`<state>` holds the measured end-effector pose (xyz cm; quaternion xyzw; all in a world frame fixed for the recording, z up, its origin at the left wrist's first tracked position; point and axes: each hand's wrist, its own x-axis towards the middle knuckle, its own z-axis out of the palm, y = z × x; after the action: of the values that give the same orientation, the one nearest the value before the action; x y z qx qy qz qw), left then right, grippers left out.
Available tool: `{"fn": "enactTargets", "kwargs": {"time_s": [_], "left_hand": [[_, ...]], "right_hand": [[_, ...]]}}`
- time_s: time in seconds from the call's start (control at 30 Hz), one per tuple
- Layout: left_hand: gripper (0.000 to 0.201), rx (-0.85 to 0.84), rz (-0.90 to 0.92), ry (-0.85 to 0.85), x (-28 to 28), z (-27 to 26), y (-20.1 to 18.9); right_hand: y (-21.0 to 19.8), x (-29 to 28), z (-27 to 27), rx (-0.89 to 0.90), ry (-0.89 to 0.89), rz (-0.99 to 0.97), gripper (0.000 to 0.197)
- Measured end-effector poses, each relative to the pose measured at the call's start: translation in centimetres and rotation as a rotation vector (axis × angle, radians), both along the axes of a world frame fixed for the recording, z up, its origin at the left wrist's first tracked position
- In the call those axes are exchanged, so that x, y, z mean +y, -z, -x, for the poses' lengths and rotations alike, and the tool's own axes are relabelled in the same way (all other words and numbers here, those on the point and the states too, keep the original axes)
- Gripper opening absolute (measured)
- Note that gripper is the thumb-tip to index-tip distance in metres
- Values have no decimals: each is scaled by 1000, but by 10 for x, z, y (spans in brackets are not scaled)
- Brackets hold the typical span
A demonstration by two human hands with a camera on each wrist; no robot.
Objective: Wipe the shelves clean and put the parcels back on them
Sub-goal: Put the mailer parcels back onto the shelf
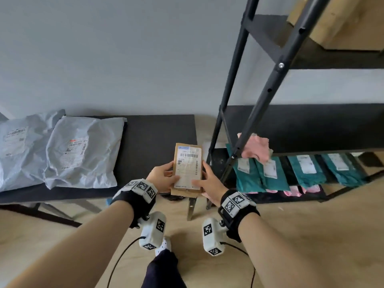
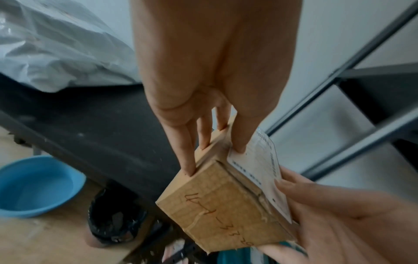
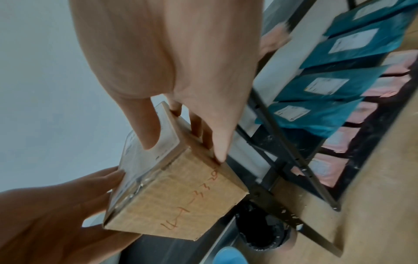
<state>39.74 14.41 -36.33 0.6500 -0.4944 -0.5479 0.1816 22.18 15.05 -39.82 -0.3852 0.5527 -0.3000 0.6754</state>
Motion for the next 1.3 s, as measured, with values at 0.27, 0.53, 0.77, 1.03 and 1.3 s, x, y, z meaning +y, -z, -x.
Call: {"fn": "enactTargets", "kwargs": {"time_s": [0.27, 0.53, 0.77, 1.03, 1.3], "left_hand": [[71, 109, 11, 99, 85, 142, -9], [74, 107, 77, 293, 89, 270, -16], [73, 123, 89, 474, 47, 380, -22], [72, 219, 104, 562, -45, 509, -44], [73, 229, 113, 552, -122, 618, -51]], "right_hand": [[-18, 105, 136, 63, 164, 76, 80], [-40, 139, 257, 88, 411, 90, 68], [-53, 120, 360, 205, 459, 64, 81], [-83, 40, 474, 190, 625, 67, 71], [-95, -32, 581, 217, 597, 90, 80]]}}
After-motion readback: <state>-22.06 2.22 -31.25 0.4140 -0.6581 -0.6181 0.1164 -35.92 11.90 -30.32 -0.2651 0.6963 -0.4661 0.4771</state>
